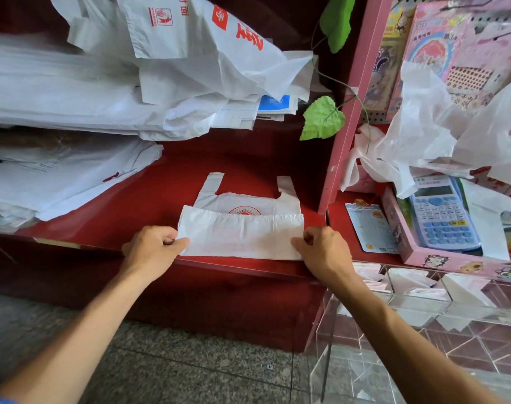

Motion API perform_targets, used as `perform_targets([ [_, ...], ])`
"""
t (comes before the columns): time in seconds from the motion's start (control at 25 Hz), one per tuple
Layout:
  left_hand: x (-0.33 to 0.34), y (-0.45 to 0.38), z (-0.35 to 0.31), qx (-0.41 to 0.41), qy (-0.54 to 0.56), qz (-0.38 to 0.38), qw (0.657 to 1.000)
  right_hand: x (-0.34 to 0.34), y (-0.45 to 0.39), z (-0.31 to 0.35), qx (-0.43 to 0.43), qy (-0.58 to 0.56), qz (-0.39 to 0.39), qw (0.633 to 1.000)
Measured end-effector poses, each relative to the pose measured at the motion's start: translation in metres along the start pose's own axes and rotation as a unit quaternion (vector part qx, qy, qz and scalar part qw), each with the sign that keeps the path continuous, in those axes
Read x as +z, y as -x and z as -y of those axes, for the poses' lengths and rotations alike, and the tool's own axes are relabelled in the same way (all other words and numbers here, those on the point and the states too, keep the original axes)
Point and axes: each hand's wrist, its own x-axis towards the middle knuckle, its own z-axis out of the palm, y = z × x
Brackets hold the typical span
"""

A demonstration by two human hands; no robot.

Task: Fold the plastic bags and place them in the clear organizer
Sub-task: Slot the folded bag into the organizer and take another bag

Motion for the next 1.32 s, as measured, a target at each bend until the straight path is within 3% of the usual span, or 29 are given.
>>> perform_targets([
  [0.28, 0.0, 0.0, 0.004, -0.006, 0.019, -0.02, 1.0, -0.001, 0.001, 0.005, 0.003, 0.021, 0.033, 0.999],
  [0.56, -0.005, 0.002, -0.002, -0.023, 0.002, -0.04, 0.999, 0.003, 0.005, 0.005, 0.007, 0.083, 0.011, 0.996],
  [1.04, -0.005, 0.001, -0.009, -0.053, -0.016, -0.035, 0.998, -0.008, 0.006, 0.0, 0.022, 0.029, 0.03, 0.999],
  [1.16, -0.005, 0.001, -0.007, -0.053, 0.002, -0.03, 0.998, -0.008, 0.008, 0.001, 0.02, -0.017, -0.034, 0.999],
  [1.32, -0.005, 0.005, -0.01, -0.013, 0.057, -0.029, 0.998, 0.004, 0.015, 0.01, -0.105, 0.098, -0.144, 0.979],
])
